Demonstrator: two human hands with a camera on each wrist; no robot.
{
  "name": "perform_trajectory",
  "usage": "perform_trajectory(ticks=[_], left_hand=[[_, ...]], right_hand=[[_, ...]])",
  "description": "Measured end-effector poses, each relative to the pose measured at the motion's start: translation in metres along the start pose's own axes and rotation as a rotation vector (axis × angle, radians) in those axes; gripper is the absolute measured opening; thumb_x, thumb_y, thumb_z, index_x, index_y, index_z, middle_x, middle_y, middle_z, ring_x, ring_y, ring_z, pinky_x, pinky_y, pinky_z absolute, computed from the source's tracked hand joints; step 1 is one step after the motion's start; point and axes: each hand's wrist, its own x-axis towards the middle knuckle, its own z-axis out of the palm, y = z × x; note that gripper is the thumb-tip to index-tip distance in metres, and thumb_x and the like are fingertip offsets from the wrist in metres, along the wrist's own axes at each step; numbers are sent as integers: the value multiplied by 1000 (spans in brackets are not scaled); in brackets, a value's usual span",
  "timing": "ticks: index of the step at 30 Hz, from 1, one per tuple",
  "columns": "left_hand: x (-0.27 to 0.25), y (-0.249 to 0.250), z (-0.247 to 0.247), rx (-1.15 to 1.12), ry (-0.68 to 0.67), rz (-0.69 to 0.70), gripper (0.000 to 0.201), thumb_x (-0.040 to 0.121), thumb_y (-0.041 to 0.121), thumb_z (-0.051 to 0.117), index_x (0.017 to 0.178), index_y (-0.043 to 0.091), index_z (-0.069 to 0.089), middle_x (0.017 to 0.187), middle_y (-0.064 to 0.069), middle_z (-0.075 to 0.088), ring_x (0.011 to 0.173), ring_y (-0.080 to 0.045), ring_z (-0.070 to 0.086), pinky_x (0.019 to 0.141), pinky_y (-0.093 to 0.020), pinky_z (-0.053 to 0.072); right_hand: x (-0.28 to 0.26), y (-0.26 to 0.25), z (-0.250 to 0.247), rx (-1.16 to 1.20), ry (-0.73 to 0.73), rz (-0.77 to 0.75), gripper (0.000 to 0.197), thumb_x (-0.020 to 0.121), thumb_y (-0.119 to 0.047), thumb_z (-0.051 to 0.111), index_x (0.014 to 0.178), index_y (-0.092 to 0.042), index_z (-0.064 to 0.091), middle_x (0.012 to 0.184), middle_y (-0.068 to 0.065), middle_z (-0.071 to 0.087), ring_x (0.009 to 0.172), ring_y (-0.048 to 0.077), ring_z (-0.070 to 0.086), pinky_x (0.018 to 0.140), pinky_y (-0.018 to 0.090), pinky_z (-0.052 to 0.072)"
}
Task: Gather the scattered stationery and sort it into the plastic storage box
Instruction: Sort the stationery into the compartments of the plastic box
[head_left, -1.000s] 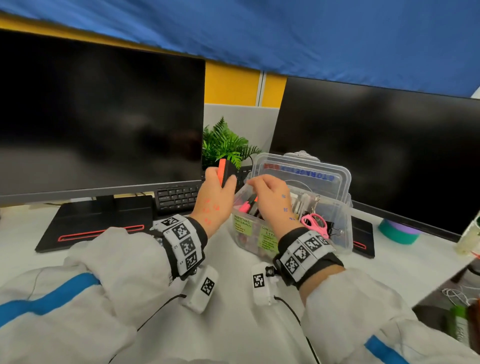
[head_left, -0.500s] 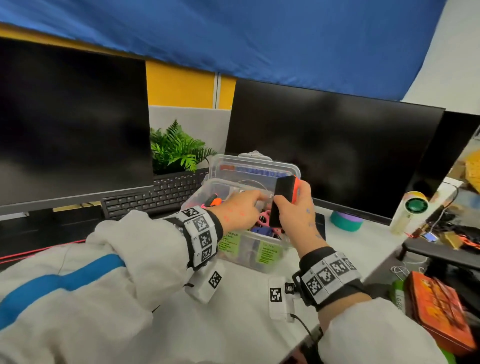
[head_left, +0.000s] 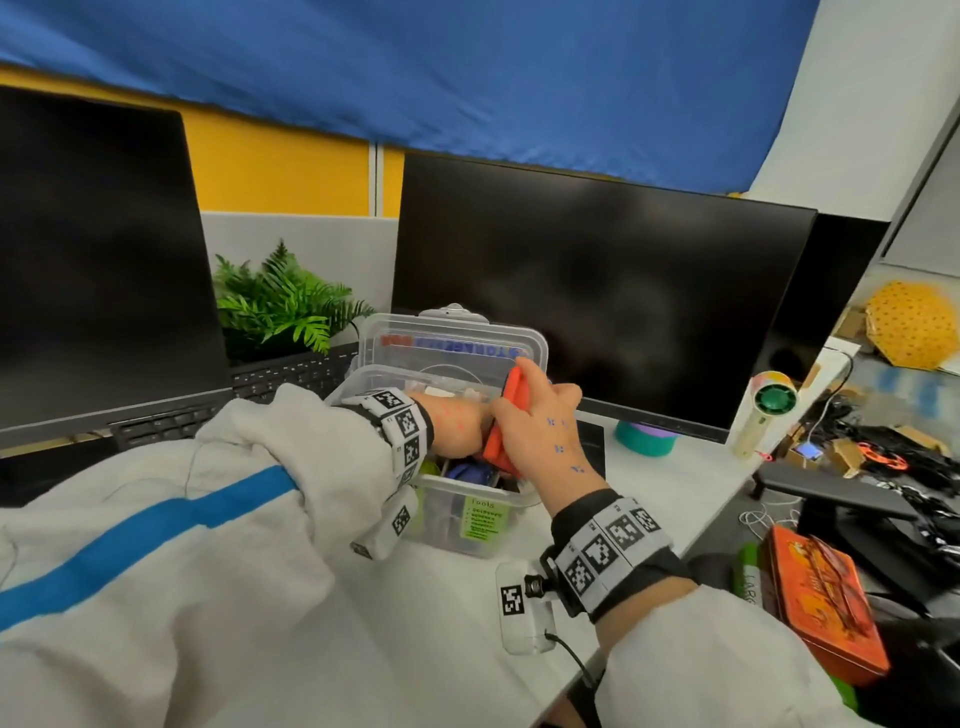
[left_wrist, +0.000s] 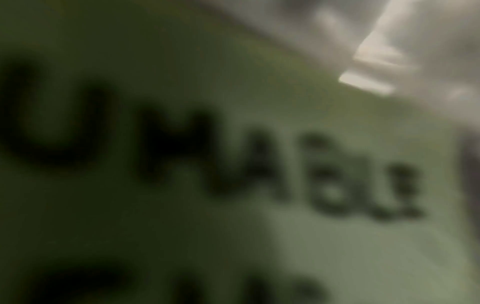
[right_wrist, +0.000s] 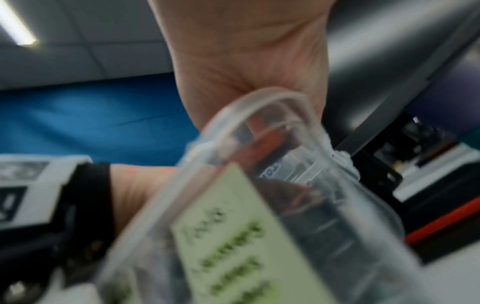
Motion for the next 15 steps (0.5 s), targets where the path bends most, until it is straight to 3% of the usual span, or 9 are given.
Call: perform_trajectory(ticks=[3,4,6,8,10,12,15], left_hand=[[1,-9,2,-35,-49,-4,26,102,14,50,124,7,63,109,-7,66,86,-16,57,67,-14,42],[2,-13,2,-58,-48,-15,25,102,13,49,123,9,62,106,-4,65,85,-15,57,67,-15,44],[-2,-20,-1,-72,-31,-16,31,101,13,48,129,16,62,117,-3,65,100,-19,61,86,-29,50],[-4,-29,-1,-115,21,4,38,99,9,46,128,23,66,126,-1,65,111,-21,61,100,-36,48],[-11,-38,-1,-257,112,26,43,95,2,47,116,29,74,122,5,69,114,-15,62,105,-36,47],[-18,-45,-2,-388,218,8,42,94,-1,48,109,28,74,117,12,68,116,-9,61,103,-30,47],[-31,-53,-3,-271,295,-66,26,99,30,52,123,30,62,121,10,64,114,-13,60,97,-34,48]], right_hand=[[-2,4,1,-184,-2,-50,52,89,-42,61,138,-37,47,118,2,28,111,28,47,91,31,42],[-3,5,4,-247,15,-85,46,91,-44,57,136,-35,51,119,4,31,113,29,47,92,30,40],[-1,7,11,-425,45,-113,40,95,-48,48,131,-32,55,124,10,40,118,31,44,100,38,38],[5,7,13,-630,-34,-16,44,97,-49,37,130,-29,57,134,14,43,130,36,37,111,51,28],[10,8,13,-737,-190,67,46,97,-42,33,132,-24,57,148,17,37,144,39,21,117,62,12],[9,7,12,-747,-279,37,41,99,-34,34,131,-21,57,153,13,38,150,37,11,117,65,2],[9,9,7,-692,-316,26,44,100,-31,38,141,-22,48,157,12,33,151,34,8,119,62,3]])
